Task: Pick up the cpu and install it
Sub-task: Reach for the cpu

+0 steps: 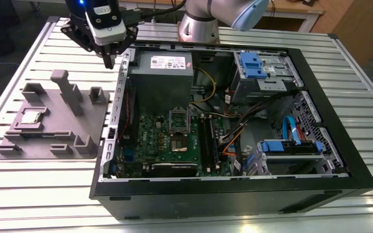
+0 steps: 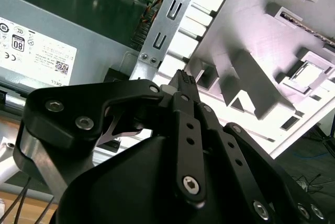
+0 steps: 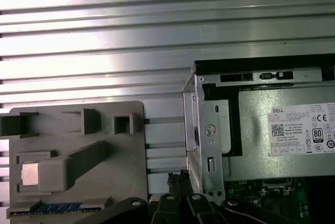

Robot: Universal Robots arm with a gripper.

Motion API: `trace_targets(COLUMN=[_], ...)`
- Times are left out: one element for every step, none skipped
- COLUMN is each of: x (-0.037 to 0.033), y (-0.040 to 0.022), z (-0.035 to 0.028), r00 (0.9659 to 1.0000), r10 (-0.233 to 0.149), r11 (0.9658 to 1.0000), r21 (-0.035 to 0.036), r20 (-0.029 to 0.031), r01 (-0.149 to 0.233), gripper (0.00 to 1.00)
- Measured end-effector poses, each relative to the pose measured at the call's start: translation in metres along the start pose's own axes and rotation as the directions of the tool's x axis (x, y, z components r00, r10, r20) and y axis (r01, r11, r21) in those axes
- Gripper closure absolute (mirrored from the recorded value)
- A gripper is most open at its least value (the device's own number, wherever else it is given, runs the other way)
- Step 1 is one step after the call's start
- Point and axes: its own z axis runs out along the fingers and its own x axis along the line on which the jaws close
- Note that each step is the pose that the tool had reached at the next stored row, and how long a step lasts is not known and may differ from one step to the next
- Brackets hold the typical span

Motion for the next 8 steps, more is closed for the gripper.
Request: trace_targets(x=[0.0001,0.0001,0.0001,0.0002,0.0004,0.0007,0.0011,0.0016], y=[0.0000,0.0000,0.0000,0.0000,0.0000,-0.0001,-0.0001,-0.0001], z=[0.0001,0.0001,0.0002,0.0002,0.0003,0.0002,0.0002,0.0002], r00=[1.0000,1.0000,1.0000,1.0000,1.0000,1.0000,1.0000,1.0000], r10=[0.000,0.000,0.000,0.000,0.000,0.000,0.000,0.000], r11=[1.0000,1.0000,1.0000,1.0000,1.0000,1.0000,1.0000,1.0000], r21=[0.0000,0.0000,-0.0001,-0.0001,-0.0002,-0.0001,-0.0001,-0.0001], r20=[0.0000,0.0000,0.0000,0.0001,0.0002,0.0002,0.0001,0.0001], r01=[0.000,0.000,0.000,0.000,0.000,0.000,0.000,0.000], gripper=[0.90,0.90,0.90,0.90,0.90,0.90,0.90,0.90])
